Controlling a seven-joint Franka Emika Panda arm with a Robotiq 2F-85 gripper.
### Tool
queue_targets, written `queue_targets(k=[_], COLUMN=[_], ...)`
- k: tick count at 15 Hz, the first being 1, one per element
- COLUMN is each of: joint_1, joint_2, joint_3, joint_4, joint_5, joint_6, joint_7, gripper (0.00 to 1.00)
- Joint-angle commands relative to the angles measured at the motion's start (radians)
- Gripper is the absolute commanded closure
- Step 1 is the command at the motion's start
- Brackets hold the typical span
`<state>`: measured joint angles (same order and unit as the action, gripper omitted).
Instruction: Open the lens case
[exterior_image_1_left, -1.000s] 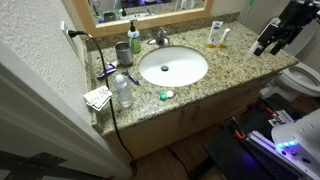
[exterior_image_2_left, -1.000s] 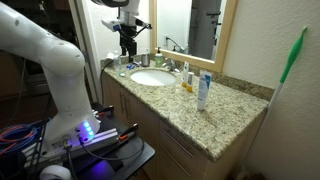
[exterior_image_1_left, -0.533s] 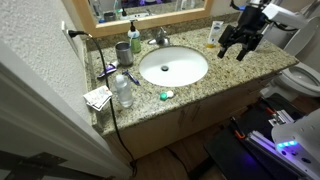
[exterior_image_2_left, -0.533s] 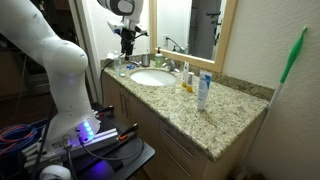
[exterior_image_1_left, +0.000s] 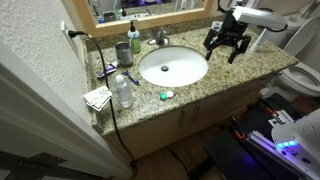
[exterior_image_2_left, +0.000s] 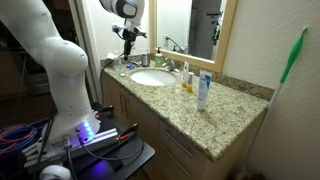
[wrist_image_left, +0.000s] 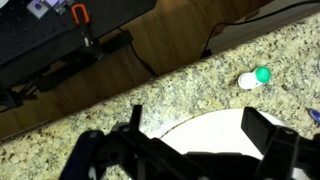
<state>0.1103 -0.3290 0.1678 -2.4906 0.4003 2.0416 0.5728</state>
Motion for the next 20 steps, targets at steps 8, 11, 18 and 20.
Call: queue_targets(k=[8, 11, 18, 20], joint_1=[0.015, 0.048, 0.116, 0.125], joint_2=[0.28, 0.42, 0.52, 0.551], joint_3=[0.067, 0.085, 0.063, 0.062], joint_4=[0.18, 0.245, 0.3, 0.302], joint_5=[-0.056, -0.086, -0.054, -0.048], joint_6=[0.019, 0.087, 0.085, 0.12], joint_7=[0.46, 0.688, 0.847, 0.865], gripper=[0.0, 0.0, 0.0, 0.0])
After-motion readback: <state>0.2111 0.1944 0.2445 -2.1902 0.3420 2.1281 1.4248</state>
